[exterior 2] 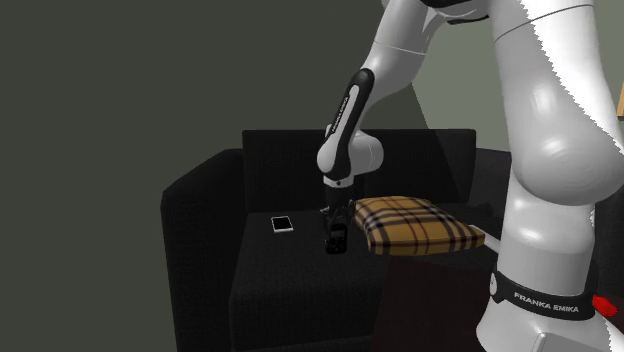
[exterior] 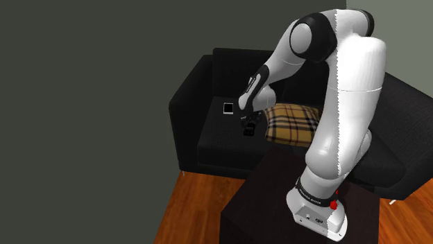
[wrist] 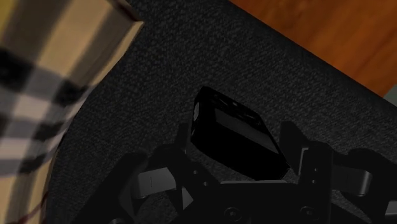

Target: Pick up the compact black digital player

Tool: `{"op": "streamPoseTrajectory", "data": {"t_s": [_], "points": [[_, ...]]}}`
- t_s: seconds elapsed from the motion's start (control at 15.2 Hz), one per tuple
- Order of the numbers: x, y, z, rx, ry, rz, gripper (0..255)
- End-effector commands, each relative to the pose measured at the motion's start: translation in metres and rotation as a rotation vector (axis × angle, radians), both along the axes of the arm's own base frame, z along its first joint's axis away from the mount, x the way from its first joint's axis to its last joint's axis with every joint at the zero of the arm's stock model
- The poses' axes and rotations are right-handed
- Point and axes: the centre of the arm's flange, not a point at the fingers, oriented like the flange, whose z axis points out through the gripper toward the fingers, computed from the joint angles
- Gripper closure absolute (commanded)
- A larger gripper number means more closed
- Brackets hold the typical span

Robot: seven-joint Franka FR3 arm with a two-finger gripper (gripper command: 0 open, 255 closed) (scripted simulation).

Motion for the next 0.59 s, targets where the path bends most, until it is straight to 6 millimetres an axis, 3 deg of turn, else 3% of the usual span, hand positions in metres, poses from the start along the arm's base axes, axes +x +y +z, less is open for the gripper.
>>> {"op": "streamPoseTrajectory", "data": {"t_s": [0.0,0.4,0.53], "points": [[-0.001,0.001,0.011,0.0,0.0,0.0,255],[-0.001,0.001,0.042,0.0,0.0,0.0,255],[-0.001,0.001,0.043,0.0,0.0,0.0,255]]}}
